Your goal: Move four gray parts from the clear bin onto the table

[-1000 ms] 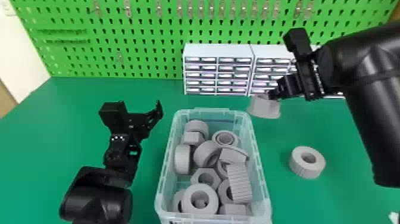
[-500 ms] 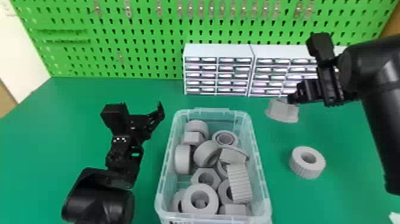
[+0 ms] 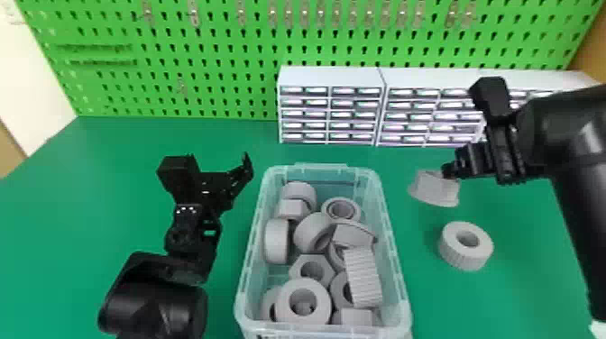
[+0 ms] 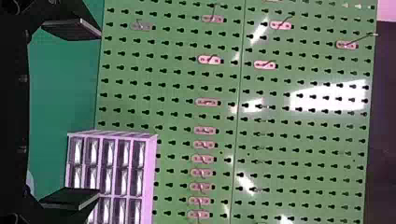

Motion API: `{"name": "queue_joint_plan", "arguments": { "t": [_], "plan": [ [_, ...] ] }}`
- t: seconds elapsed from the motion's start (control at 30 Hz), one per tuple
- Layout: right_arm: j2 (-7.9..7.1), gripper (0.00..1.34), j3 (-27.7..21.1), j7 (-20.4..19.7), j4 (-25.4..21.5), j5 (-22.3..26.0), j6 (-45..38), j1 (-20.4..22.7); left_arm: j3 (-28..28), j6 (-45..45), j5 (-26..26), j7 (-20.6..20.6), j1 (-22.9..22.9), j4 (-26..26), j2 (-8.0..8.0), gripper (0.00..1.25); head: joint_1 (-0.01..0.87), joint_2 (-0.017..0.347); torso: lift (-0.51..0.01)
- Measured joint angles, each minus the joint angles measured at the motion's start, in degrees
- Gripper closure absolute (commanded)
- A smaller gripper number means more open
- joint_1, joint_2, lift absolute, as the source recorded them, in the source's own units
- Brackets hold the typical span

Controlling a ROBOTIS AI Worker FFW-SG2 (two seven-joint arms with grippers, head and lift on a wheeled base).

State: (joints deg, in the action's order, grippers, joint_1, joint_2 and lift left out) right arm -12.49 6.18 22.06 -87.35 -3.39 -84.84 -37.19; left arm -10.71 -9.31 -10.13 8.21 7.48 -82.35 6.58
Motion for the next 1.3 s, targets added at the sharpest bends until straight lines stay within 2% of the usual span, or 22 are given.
{"name": "queue_joint_plan", "arguments": {
  "t": [0.63,1.3],
  "plan": [
    [-0.54,1.0,1.4,0.0,0.9,-1.0,0.6,4.5,-0.6,0.1,-0.2,0.3,0.0,0.0,-0.07,0.1,0.693,0.072,-0.052],
    [-0.44,1.0,4.7,0.0,7.2,0.8,6.0,7.5,-0.7,0.1,-0.4,0.6,0.0,0.1,-0.07,0.1,0.693,0.072,-0.052]
  ]
}}
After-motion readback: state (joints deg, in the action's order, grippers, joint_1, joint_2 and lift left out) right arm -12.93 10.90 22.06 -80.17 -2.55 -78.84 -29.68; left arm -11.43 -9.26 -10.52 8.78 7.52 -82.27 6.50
